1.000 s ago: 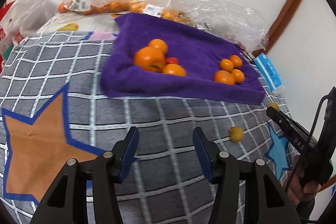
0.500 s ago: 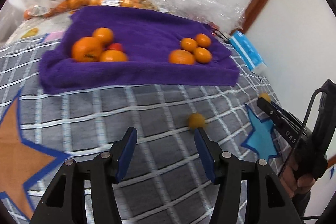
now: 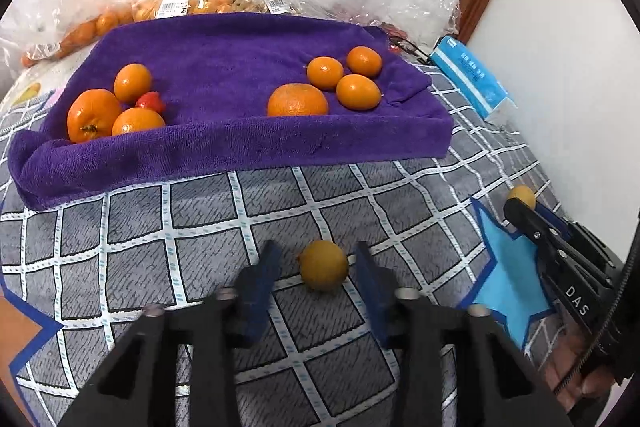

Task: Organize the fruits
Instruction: 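Lift the yellow-green fruit with the right tool and carry it over the towel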

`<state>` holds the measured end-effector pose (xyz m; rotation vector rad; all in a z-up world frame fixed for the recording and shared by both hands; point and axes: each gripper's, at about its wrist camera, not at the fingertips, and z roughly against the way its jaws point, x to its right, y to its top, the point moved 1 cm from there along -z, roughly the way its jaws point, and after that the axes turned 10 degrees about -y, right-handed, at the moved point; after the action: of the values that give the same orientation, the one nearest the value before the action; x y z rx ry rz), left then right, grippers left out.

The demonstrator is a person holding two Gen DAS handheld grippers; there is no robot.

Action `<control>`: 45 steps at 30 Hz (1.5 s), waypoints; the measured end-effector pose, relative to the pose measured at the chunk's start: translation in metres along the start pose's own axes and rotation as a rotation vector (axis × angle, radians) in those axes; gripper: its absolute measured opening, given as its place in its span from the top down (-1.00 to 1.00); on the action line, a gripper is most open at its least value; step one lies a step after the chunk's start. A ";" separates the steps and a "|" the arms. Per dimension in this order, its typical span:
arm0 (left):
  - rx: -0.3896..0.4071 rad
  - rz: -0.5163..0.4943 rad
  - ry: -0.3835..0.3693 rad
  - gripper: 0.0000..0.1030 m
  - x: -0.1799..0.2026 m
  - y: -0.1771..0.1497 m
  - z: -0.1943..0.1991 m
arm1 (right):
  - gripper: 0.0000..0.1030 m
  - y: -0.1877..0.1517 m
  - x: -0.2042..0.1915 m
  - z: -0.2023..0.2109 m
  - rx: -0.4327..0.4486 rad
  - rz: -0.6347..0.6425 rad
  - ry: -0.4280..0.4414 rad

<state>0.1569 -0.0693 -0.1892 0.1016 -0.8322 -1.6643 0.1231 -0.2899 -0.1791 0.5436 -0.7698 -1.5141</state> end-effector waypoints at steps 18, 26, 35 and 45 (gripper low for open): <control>0.076 0.057 0.030 0.50 -0.019 0.003 0.049 | 0.47 0.014 -0.032 0.014 0.017 0.029 0.056; 0.127 0.071 0.052 0.50 -0.033 0.007 0.076 | 0.47 0.025 -0.040 0.022 0.001 0.000 0.070; 0.159 0.074 0.078 0.50 -0.050 0.015 0.096 | 0.47 0.042 -0.047 0.018 -0.018 -0.053 0.083; 0.190 0.101 0.092 0.50 -0.065 0.026 0.105 | 0.47 0.055 -0.052 0.015 -0.008 -0.051 0.079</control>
<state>0.1458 0.0361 -0.1205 0.2616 -0.9091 -1.4734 0.1539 -0.2352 -0.1338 0.6174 -0.6936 -1.5323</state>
